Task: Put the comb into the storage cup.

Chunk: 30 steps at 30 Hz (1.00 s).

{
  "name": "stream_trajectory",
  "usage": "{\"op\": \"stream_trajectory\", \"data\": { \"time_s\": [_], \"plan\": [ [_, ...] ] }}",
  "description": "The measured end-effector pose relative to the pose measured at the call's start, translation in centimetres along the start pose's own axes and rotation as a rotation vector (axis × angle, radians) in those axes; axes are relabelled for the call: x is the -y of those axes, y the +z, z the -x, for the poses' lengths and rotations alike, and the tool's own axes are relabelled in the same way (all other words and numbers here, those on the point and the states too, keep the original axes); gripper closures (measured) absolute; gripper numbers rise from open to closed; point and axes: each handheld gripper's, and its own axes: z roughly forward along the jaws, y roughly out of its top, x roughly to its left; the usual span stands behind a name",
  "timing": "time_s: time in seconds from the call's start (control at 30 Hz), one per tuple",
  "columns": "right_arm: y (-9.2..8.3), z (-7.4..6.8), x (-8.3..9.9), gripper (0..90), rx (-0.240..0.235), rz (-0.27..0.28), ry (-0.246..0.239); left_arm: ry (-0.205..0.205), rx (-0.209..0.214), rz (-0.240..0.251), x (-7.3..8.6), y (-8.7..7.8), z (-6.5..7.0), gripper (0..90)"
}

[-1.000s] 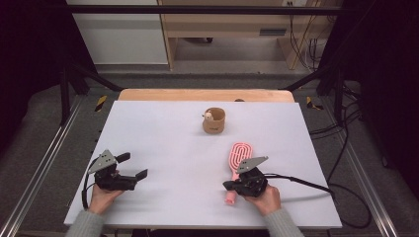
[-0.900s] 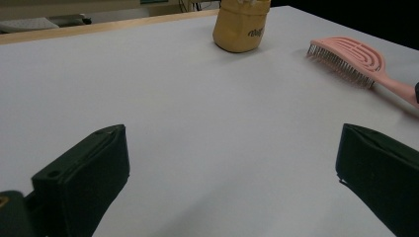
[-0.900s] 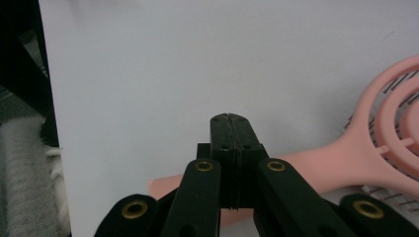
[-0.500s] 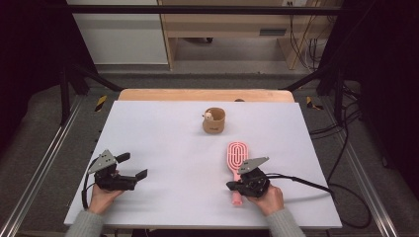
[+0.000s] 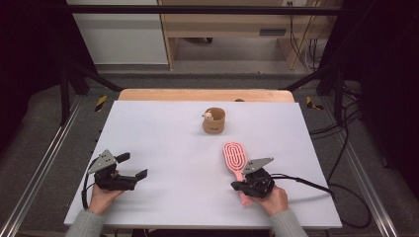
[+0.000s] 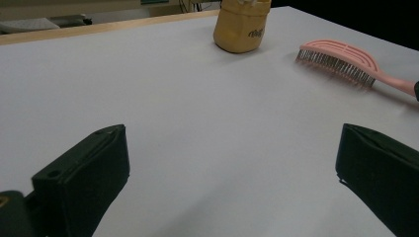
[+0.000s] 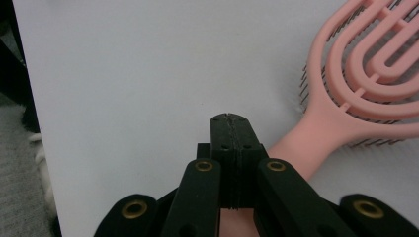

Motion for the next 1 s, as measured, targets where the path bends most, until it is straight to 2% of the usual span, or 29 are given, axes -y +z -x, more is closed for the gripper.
{"op": "stream_trajectory", "data": {
  "time_s": [0.1, 0.23, 0.63, 0.83, 1.0],
  "plan": [
    [-0.08, 0.04, 0.08, 90.0, 0.007, -0.001, -0.004, 0.000, 0.000, -0.001, 0.00, 0.00, 0.00, 0.0],
    [-0.43, 0.31, 0.31, 90.0, 0.006, 0.009, 0.026, 0.000, -0.001, -0.001, 0.00, 0.00, -0.01, 0.0],
    [-0.84, 0.73, 0.71, 90.0, 0.024, 0.007, 0.045, 0.001, 0.001, -0.001, 0.00, 0.01, 0.01, 0.0],
    [-0.81, 0.84, 0.80, 90.0, 0.046, -0.007, 0.037, 0.002, 0.002, -0.004, 0.01, 0.03, 0.01, 0.0],
    [-0.87, 0.82, 0.78, 88.4, 0.043, -0.002, 0.035, 0.002, 0.002, -0.004, 0.01, 0.04, 0.01, 0.0]
  ]
}}
